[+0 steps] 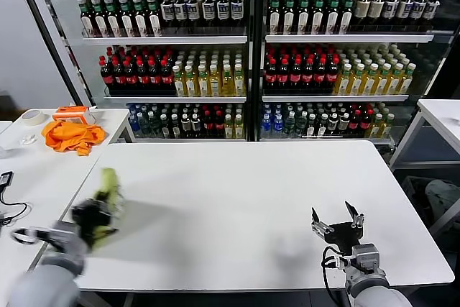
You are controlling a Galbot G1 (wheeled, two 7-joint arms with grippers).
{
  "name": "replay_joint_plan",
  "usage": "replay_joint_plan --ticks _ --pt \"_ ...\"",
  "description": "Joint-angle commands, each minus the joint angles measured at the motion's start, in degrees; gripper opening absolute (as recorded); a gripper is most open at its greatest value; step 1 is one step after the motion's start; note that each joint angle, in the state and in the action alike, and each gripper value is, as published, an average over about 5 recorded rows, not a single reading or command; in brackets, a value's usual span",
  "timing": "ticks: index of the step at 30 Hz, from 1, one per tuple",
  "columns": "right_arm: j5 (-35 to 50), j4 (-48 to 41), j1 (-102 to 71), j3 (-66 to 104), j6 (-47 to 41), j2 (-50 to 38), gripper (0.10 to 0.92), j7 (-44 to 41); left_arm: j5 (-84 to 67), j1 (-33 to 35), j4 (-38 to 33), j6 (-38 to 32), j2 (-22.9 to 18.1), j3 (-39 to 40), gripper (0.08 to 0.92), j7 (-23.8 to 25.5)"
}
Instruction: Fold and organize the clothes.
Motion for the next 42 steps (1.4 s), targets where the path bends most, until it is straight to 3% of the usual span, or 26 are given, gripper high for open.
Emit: replay_joint_plan --ticks 1,15,23,26,33,38,42 --pt "-0.29 -0.11 0.56 -0.24 -0.18 0.36 0.823 0.02 13.18 -5.43 2.18 0.06 -17.16 25.26 0.102 1.22" --pt "-0.58 0.76 0.57 0.44 -0.39 -0.62 0.823 -0.2 1.22 -16.31 12.16 -0.34 -23.91 25.86 0.102 -1.16" --pt "-0.45 0.72 0.63 0.7 -0.44 -0.66 0.823 -0.56 -1.44 -17.77 13.67 -0.64 -24.56 26.94 0.109 -2.66" --pt "-0.46 0.33 0.97 0.44 -0.43 -0.72 0.823 -0.96 -2.61 -19.51 13.79 -1.8 -22.81 26.7 0.153 -1.76" --pt "2.54 -0.49 2.67 -0.47 -0.24 -1.28 0.823 -2.87 -5.47 -23.23 10.37 -5.4 -13.48 20.06 0.35 0.52" --pt "11.77 -1.61 7.05 -6.05 -3.27 -0.44 0.823 -3.28 3.03 -18.33 10.13 -12.83 -7.43 11.8 0.497 6.33" --pt "16.08 -3.73 12.39 -14.13 -6.17 1.81 0.823 -2.46 9.08 -13.21 9.1 -16.08 -5.29 7.82 0.609 7.94"
